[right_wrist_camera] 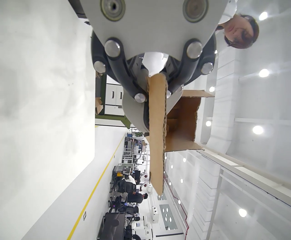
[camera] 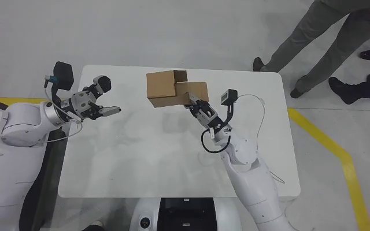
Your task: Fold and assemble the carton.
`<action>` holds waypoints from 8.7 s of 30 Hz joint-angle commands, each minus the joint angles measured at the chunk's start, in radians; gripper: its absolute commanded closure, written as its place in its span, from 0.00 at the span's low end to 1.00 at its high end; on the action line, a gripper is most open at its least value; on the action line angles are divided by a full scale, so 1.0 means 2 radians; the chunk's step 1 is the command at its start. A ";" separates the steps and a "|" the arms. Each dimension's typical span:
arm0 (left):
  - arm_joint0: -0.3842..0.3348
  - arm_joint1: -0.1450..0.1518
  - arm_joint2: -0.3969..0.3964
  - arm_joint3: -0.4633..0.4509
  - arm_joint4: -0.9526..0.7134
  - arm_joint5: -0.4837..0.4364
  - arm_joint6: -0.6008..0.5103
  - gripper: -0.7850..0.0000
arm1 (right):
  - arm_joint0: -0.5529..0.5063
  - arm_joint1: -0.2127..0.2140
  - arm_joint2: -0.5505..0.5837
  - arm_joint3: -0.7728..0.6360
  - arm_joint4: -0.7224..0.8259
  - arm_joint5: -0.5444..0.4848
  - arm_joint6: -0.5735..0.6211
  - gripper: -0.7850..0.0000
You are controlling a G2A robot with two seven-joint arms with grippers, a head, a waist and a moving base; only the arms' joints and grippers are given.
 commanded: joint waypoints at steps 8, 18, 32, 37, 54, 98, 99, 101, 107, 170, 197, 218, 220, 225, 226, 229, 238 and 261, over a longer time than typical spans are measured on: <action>-0.039 0.006 0.080 -0.021 0.045 0.000 0.055 0.00 | -0.023 0.005 -0.005 -0.029 0.033 0.030 0.021 1.00; -0.048 0.007 0.096 -0.020 0.060 0.000 0.075 0.00 | -0.025 0.005 -0.007 -0.029 0.048 0.034 0.016 1.00; -0.052 0.002 0.102 -0.044 0.182 0.003 0.093 0.00 | -0.021 0.006 -0.023 -0.020 0.037 0.039 -0.005 1.00; -0.047 -0.004 0.108 -0.028 0.210 0.000 0.146 0.00 | -0.016 0.007 -0.028 -0.014 0.044 0.033 -0.005 1.00; -0.087 0.000 0.159 0.008 0.112 0.000 0.108 0.00 | 0.005 0.011 -0.034 0.001 0.059 0.024 0.017 1.00; -0.124 0.013 0.197 0.033 0.095 0.000 0.104 0.20 | 0.039 0.019 -0.046 0.024 0.078 0.036 0.025 0.68; -0.124 0.013 0.198 0.033 0.095 0.000 0.105 0.21 | 0.040 0.019 -0.047 0.024 0.078 0.035 0.025 0.62; -0.125 0.014 0.200 0.034 0.095 0.000 0.105 0.25 | 0.040 0.020 -0.047 0.024 0.077 0.034 0.023 0.62; -0.127 0.016 0.203 0.036 0.093 0.000 0.107 0.29 | 0.041 0.021 -0.048 0.026 0.077 0.034 0.021 0.59; -0.209 0.072 0.353 -0.023 0.050 0.000 0.042 0.28 | 0.140 0.067 -0.058 0.080 0.016 -0.137 0.298 1.00; -0.247 0.086 0.405 -0.010 0.056 0.000 0.083 0.22 | 0.144 0.071 -0.085 0.085 0.006 -0.143 0.262 1.00; -0.263 0.099 0.431 -0.006 0.069 0.000 0.119 0.18 | 0.156 0.069 -0.116 0.091 0.004 -0.145 0.232 1.00; -0.265 0.100 0.432 -0.006 0.070 0.000 0.123 0.07 | 0.157 0.069 -0.118 0.094 0.006 -0.147 0.230 1.00; -0.270 0.103 0.435 -0.006 0.072 0.000 0.132 0.00 | 0.159 0.069 -0.121 0.099 0.009 -0.152 0.227 1.00; -0.270 0.104 0.436 -0.007 0.073 0.000 0.133 0.00 | 0.159 0.068 -0.122 0.099 0.009 -0.153 0.226 1.00; -0.272 0.106 0.440 -0.008 0.073 0.000 0.134 0.00 | 0.160 0.068 -0.126 0.099 0.009 -0.156 0.223 1.00; -0.281 0.110 0.455 -0.010 0.058 0.000 0.129 0.02 | 0.167 0.067 -0.136 0.100 -0.025 -0.173 0.206 1.00; -0.294 0.119 0.470 -0.004 0.032 0.000 0.126 0.25 | 0.171 0.073 -0.130 0.099 -0.078 -0.192 0.180 0.96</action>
